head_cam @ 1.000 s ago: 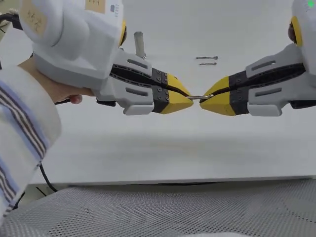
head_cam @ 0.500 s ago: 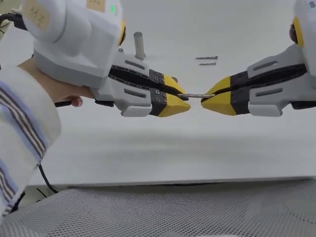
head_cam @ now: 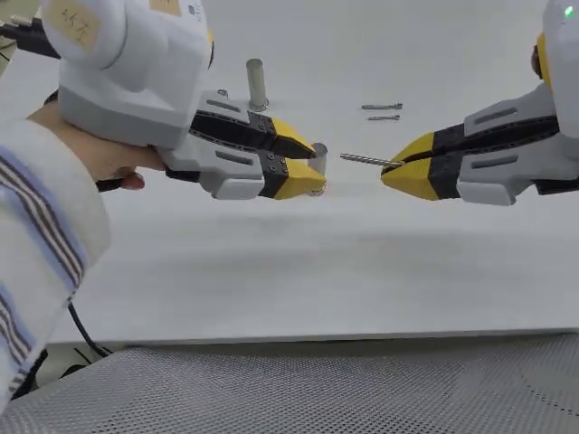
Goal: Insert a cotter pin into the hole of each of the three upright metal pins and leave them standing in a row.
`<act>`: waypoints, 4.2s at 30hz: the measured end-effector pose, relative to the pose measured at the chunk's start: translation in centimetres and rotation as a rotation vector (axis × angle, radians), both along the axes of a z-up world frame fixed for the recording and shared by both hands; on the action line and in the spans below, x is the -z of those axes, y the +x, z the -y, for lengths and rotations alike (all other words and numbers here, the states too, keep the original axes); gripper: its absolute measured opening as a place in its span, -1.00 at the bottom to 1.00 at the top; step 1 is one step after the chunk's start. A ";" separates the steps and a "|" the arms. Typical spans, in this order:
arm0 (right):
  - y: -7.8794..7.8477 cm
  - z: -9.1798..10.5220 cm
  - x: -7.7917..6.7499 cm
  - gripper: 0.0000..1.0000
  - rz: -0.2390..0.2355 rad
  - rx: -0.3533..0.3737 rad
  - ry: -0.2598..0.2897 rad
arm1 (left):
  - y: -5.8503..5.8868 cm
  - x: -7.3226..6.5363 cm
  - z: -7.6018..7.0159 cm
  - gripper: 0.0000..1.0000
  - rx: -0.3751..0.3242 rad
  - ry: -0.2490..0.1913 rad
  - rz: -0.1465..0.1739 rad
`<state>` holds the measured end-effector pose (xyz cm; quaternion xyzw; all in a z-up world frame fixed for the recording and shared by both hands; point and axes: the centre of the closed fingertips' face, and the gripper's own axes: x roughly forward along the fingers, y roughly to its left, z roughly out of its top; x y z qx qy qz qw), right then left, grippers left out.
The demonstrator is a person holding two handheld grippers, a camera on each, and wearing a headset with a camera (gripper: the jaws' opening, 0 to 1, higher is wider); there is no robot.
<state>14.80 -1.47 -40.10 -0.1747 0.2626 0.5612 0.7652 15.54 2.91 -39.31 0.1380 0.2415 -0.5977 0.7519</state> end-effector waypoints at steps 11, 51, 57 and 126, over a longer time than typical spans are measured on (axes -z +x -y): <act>1.5 0.2 0.9 -1.00 0.015 0.030 -0.025 | 3.2 0.7 -0.5 -0.60 -0.063 0.040 0.035; 4.5 -0.1 4.6 -1.00 0.016 0.012 -0.092 | 4.6 4.1 0.7 -0.81 0.042 0.154 0.049; 4.5 -0.3 4.7 -1.00 0.019 -0.004 -0.107 | 4.8 4.3 0.7 -0.81 0.029 0.170 0.043; 3.5 -1.8 3.6 -0.91 0.086 0.010 -0.055 | 4.0 4.3 0.5 -0.81 -0.099 0.151 -0.016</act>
